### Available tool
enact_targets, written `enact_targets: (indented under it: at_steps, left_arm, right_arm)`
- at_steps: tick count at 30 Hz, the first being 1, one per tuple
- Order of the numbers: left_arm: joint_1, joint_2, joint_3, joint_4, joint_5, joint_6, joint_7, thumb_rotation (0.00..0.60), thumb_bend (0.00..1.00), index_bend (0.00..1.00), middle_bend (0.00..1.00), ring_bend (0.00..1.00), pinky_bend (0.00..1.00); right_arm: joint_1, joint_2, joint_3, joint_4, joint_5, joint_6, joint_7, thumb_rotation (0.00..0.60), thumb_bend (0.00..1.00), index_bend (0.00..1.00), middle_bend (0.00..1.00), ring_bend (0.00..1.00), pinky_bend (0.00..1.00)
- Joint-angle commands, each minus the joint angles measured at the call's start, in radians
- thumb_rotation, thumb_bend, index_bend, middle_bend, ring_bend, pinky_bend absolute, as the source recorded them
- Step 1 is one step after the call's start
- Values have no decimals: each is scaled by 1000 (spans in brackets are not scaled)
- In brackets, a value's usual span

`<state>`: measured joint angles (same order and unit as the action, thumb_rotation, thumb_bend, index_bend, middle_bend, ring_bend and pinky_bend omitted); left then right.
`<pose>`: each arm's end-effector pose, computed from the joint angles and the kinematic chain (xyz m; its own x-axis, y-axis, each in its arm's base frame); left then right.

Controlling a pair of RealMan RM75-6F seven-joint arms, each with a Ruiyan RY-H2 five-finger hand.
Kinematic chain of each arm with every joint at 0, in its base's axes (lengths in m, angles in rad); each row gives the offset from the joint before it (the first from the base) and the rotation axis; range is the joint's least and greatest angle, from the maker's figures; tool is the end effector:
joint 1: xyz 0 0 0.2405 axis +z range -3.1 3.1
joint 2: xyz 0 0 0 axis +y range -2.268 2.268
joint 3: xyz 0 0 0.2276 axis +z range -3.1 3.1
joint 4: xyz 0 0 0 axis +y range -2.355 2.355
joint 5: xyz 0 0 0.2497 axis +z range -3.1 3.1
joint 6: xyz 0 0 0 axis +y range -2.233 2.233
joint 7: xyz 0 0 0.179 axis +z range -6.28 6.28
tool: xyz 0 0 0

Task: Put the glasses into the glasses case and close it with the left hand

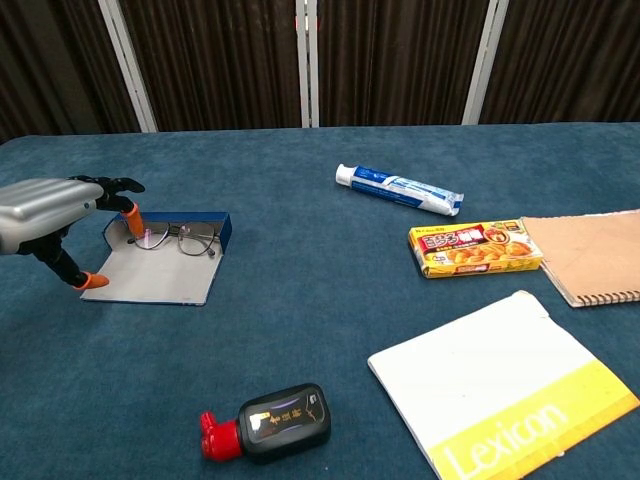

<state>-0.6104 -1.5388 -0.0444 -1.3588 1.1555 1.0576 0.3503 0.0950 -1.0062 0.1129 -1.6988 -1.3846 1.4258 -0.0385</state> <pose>-0.2133 0.3403 -0.0580 0.5656 0.2457 0.7872 0.8196 -0.2729 -0.5037 -0.3062 -0.2343 0.1445 0.4354 0.0039 0.9002 -0.8972 0.0838 0.4336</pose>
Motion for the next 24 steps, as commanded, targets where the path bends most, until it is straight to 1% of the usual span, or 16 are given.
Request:
enact_targets:
  at_steps: [1,10,24]
  left_arm:
    - [4,-21,6,18,17,-7,-15,600,258,334,0,0,0]
    - [3,-87,11,83,51,-34,-25,600,259,343,0,0,0]
    - [7,-108,-10,108,54,-44,-9,600,260,344,0,0,0]
  right_arm:
    - [2,-1,1,2,2,-3,1,600,0,0,0,0,0]
    - [3,-2,0,4,6,-8,-2,600,0,0,0,0,0]
    - [3,-2,0,5,8,-8,3,600,0,0,0,0,0]
